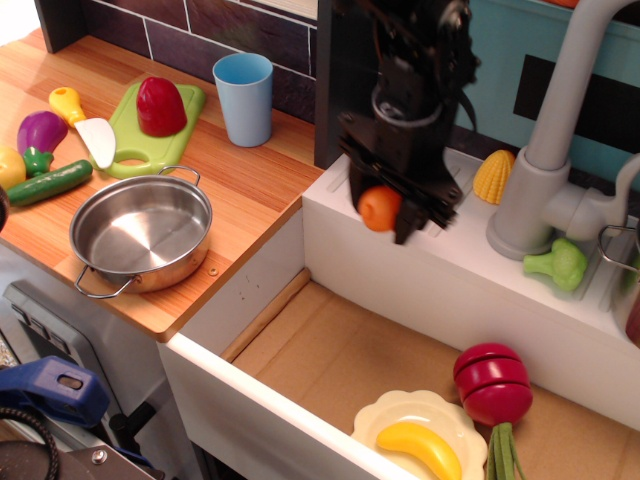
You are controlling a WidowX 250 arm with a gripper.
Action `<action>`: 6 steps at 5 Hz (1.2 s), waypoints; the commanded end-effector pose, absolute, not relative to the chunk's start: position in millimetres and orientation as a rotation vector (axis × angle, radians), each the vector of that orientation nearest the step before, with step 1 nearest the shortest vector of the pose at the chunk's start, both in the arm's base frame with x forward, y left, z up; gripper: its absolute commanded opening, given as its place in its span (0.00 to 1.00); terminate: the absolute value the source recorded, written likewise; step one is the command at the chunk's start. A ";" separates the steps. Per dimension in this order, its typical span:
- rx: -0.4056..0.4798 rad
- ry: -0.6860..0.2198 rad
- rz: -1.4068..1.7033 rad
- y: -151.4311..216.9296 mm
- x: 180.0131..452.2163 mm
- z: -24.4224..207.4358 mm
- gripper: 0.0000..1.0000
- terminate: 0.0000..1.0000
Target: Put carrot in pot or pan
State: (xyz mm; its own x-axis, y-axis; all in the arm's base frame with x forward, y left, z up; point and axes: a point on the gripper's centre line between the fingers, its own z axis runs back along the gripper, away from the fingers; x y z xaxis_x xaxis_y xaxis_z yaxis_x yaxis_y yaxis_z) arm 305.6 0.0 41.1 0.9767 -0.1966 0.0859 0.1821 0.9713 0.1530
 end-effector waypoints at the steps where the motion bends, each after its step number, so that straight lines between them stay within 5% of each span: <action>1: 0.254 -0.063 -0.094 48.0 274.8 83.7 0.00 0.00; 4: 0.292 0.013 -0.010 135.0 236.3 90.5 0.00 0.00; 5: 0.272 -0.012 0.018 139.3 230.9 83.0 1.00 0.00; 6: 0.272 -0.012 0.018 139.3 230.9 83.0 1.00 0.00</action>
